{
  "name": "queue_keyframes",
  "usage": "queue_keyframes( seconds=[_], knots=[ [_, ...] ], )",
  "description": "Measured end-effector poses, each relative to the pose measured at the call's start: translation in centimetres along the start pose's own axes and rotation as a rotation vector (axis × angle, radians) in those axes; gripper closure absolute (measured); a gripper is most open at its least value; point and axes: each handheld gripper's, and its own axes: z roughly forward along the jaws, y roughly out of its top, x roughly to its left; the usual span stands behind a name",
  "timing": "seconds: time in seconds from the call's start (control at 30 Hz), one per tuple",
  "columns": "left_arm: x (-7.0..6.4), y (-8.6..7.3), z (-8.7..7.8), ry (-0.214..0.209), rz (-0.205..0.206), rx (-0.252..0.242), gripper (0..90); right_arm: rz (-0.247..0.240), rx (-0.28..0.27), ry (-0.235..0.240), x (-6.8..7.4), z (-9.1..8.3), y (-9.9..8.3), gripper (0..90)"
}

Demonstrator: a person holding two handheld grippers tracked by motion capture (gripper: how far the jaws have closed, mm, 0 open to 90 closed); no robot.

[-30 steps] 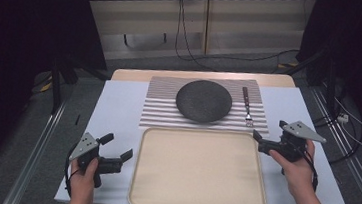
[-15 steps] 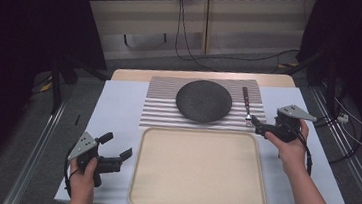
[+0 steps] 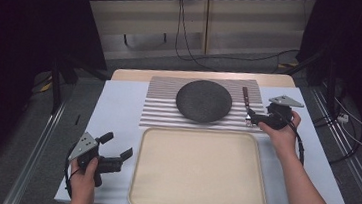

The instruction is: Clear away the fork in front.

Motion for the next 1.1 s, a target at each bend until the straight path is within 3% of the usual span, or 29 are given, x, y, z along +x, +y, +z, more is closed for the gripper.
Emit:
queue_keyframes(
  seconds=[0.27, 0.3, 0.37, 0.43, 0.57, 0.83, 0.9, 0.93, 0.97, 1.07, 1.1],
  knots=[
    [-0.3, -0.1, 0.4, -0.012, 0.004, 0.011, 2.4, -0.001, 0.057, 0.022, 0.0, 2.4, 0.3, 38.3],
    [-0.3, -0.1, 0.4, -0.009, 0.006, 0.015, 2.5, 0.013, 0.084, 0.029, 0.0, 3.2, 0.3, 45.3],
    [-0.2, -0.1, 0.4, -0.008, 0.003, 0.015, 2.4, 0.016, 0.107, 0.020, 0.0, 3.6, 0.2, 49.4],
    [-0.2, -0.1, 0.4, -0.002, 0.001, 0.014, 2.5, -0.005, 0.150, 0.003, -0.1, 4.7, 0.2, 57.1],
    [-0.3, -0.1, 0.2, 0.005, -0.003, 0.012, 2.4, 0.020, 0.160, 0.009, -0.3, 5.9, 0.7, 61.2],
    [-0.4, -0.3, -0.1, 0.015, -0.001, 0.019, 2.5, 0.022, 0.201, -0.004, 0.1, 7.9, 1.4, 61.0],
    [-0.5, -0.4, -0.2, 0.009, 0.006, 0.028, 2.5, 0.003, 0.225, -0.027, 0.1, 8.4, 1.5, 66.5],
    [-0.5, -0.4, -0.3, 0.006, 0.008, 0.030, 2.5, 0.011, 0.227, -0.034, 0.0, 8.5, 1.4, 70.9],
    [-0.5, -0.4, -0.4, 0.009, 0.008, 0.029, 2.4, 0.054, 0.222, -0.011, -0.2, 8.7, 1.3, 76.8],
    [-0.4, -0.4, -0.5, 0.011, 0.001, 0.025, 2.4, 0.056, 0.230, -0.016, -0.4, 8.5, 1.3, 78.4],
    [-0.3, -0.5, -0.6, 0.014, 0.001, 0.023, 2.5, 0.037, 0.248, -0.024, -0.5, 8.1, 1.2, 78.5]
  ],
)
